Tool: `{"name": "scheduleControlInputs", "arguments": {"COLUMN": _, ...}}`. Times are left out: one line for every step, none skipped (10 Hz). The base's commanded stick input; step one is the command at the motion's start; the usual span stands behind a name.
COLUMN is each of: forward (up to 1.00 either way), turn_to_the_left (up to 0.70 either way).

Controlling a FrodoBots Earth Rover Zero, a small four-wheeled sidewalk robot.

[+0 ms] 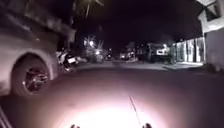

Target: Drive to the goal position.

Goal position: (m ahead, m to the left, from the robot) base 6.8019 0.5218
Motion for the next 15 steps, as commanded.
{"name": "scheduleControlInputs", "arguments": {"forward": 0.85, "turn_to_the_left": 0.0}}
{"name": "scheduleControlInputs", "arguments": {"forward": 0.85, "turn_to_the_left": 0.0}}
{"name": "scheduleControlInputs", "arguments": {"forward": 0.85, "turn_to_the_left": 0.0}}
{"name": "scheduleControlInputs", "arguments": {"forward": 0.85, "turn_to_the_left": 0.0}}
{"name": "scheduleControlInputs", "arguments": {"forward": 0.85, "turn_to_the_left": 0.0}}
{"name": "scheduleControlInputs", "arguments": {"forward": 0.85, "turn_to_the_left": 0.0}}
{"name": "scheduleControlInputs", "arguments": {"forward": 0.85, "turn_to_the_left": 0.0}}
{"name": "scheduleControlInputs", "arguments": {"forward": 0.85, "turn_to_the_left": 0.0}}
{"name": "scheduleControlInputs", "arguments": {"forward": 0.85, "turn_to_the_left": 0.0}}
{"name": "scheduleControlInputs", "arguments": {"forward": 0.85, "turn_to_the_left": 0.0}}
{"name": "scheduleControlInputs", "arguments": {"forward": 0.85, "turn_to_the_left": 0.0}}
{"name": "scheduleControlInputs", "arguments": {"forward": 0.85, "turn_to_the_left": 0.0}}
{"name": "scheduleControlInputs", "arguments": {"forward": 0.85, "turn_to_the_left": 0.0}}
{"name": "scheduleControlInputs", "arguments": {"forward": 0.85, "turn_to_the_left": 0.0}}
{"name": "scheduleControlInputs", "arguments": {"forward": 0.85, "turn_to_the_left": 0.0}}
